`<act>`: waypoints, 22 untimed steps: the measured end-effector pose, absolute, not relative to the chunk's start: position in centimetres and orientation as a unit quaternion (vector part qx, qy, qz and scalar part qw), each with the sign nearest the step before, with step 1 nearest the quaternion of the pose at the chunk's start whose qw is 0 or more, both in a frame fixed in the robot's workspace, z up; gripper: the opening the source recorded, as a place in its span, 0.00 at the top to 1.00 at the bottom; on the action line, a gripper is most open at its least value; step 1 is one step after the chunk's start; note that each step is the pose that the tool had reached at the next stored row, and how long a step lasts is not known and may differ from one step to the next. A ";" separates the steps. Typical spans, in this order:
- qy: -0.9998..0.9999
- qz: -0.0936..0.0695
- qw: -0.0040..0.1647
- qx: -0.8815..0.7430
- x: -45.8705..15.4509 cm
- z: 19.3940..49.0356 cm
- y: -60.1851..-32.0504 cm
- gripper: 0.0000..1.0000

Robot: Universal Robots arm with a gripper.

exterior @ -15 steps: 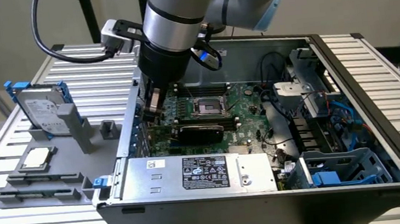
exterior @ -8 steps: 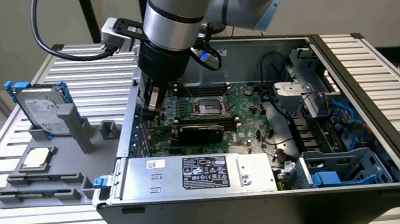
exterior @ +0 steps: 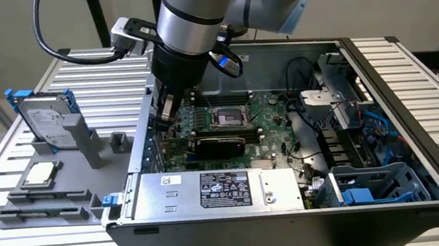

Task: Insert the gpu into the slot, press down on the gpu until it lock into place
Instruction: 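Insert the gpu into the slot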

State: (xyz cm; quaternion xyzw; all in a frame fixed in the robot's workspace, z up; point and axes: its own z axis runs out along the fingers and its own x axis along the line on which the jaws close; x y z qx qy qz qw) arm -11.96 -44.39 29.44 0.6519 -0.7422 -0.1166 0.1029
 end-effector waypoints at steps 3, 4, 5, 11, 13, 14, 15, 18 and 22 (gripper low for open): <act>-0.744 -0.116 0.103 0.650 -12.0 29.2 -44.4 0.89; -0.744 -0.116 0.104 0.650 -12.0 29.1 -44.4 0.89; -0.745 -0.116 0.104 0.649 -11.9 29.1 -44.4 0.89; -0.745 -0.116 0.104 0.648 -11.5 29.3 -44.4 0.89; -0.745 -0.115 0.103 0.648 -10.8 29.6 -44.4 0.89; -0.745 -0.115 0.103 0.648 -10.4 29.7 -44.4 0.89; -0.746 -0.114 0.101 0.649 -10.1 29.7 -44.4 0.89; -0.746 -0.108 0.093 0.650 -9.4 29.8 -44.4 0.89; -0.748 -0.092 0.074 0.653 -8.9 29.7 -44.4 0.89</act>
